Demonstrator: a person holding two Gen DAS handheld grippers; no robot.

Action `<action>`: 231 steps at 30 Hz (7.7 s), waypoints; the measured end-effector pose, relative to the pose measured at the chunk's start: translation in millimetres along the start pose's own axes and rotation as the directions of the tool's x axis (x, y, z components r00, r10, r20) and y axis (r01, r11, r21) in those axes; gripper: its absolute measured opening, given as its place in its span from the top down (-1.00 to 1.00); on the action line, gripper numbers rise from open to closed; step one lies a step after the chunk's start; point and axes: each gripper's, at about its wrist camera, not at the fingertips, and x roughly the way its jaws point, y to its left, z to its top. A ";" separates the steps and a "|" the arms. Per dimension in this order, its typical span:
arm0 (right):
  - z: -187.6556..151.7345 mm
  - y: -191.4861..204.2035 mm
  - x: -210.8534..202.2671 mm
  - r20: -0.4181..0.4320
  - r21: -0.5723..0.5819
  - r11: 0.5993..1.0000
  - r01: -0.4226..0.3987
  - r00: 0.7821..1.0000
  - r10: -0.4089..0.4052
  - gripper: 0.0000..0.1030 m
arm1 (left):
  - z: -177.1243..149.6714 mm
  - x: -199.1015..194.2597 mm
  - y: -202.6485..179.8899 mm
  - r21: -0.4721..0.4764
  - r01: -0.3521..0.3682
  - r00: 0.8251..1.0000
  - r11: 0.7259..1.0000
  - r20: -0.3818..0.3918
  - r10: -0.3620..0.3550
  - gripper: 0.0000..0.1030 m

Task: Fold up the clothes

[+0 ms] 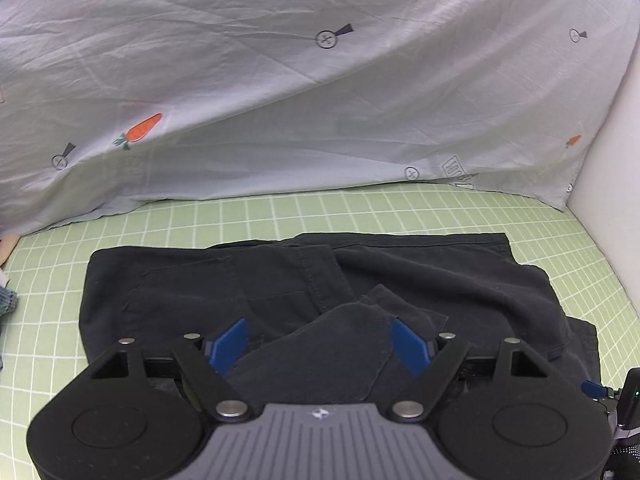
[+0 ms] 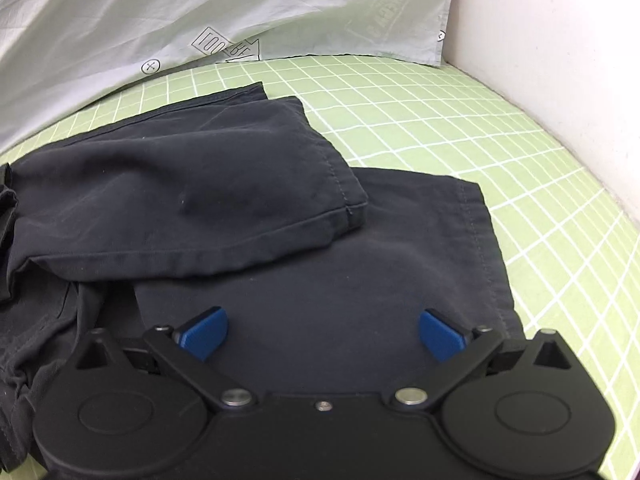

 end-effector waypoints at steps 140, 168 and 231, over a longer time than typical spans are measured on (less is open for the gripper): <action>98.4 -11.3 55.7 0.020 0.004 0.980 -0.199 0.980 0.199 -0.93 | -172.6 -22.6 121.2 -0.416 -0.422 0.903 0.806 -0.269 0.334 -0.70; 212.3 92.4 143.2 0.089 -0.368 0.922 -0.118 0.983 0.161 0.59 | -173.5 8.5 140.6 -0.400 -0.426 0.888 0.811 -0.357 0.291 -1.00; 54.4 36.0 91.2 -0.070 0.474 0.829 -0.297 0.926 0.371 0.05 | -222.4 -26.7 96.5 -0.274 -0.381 0.895 0.883 -0.348 0.278 -1.00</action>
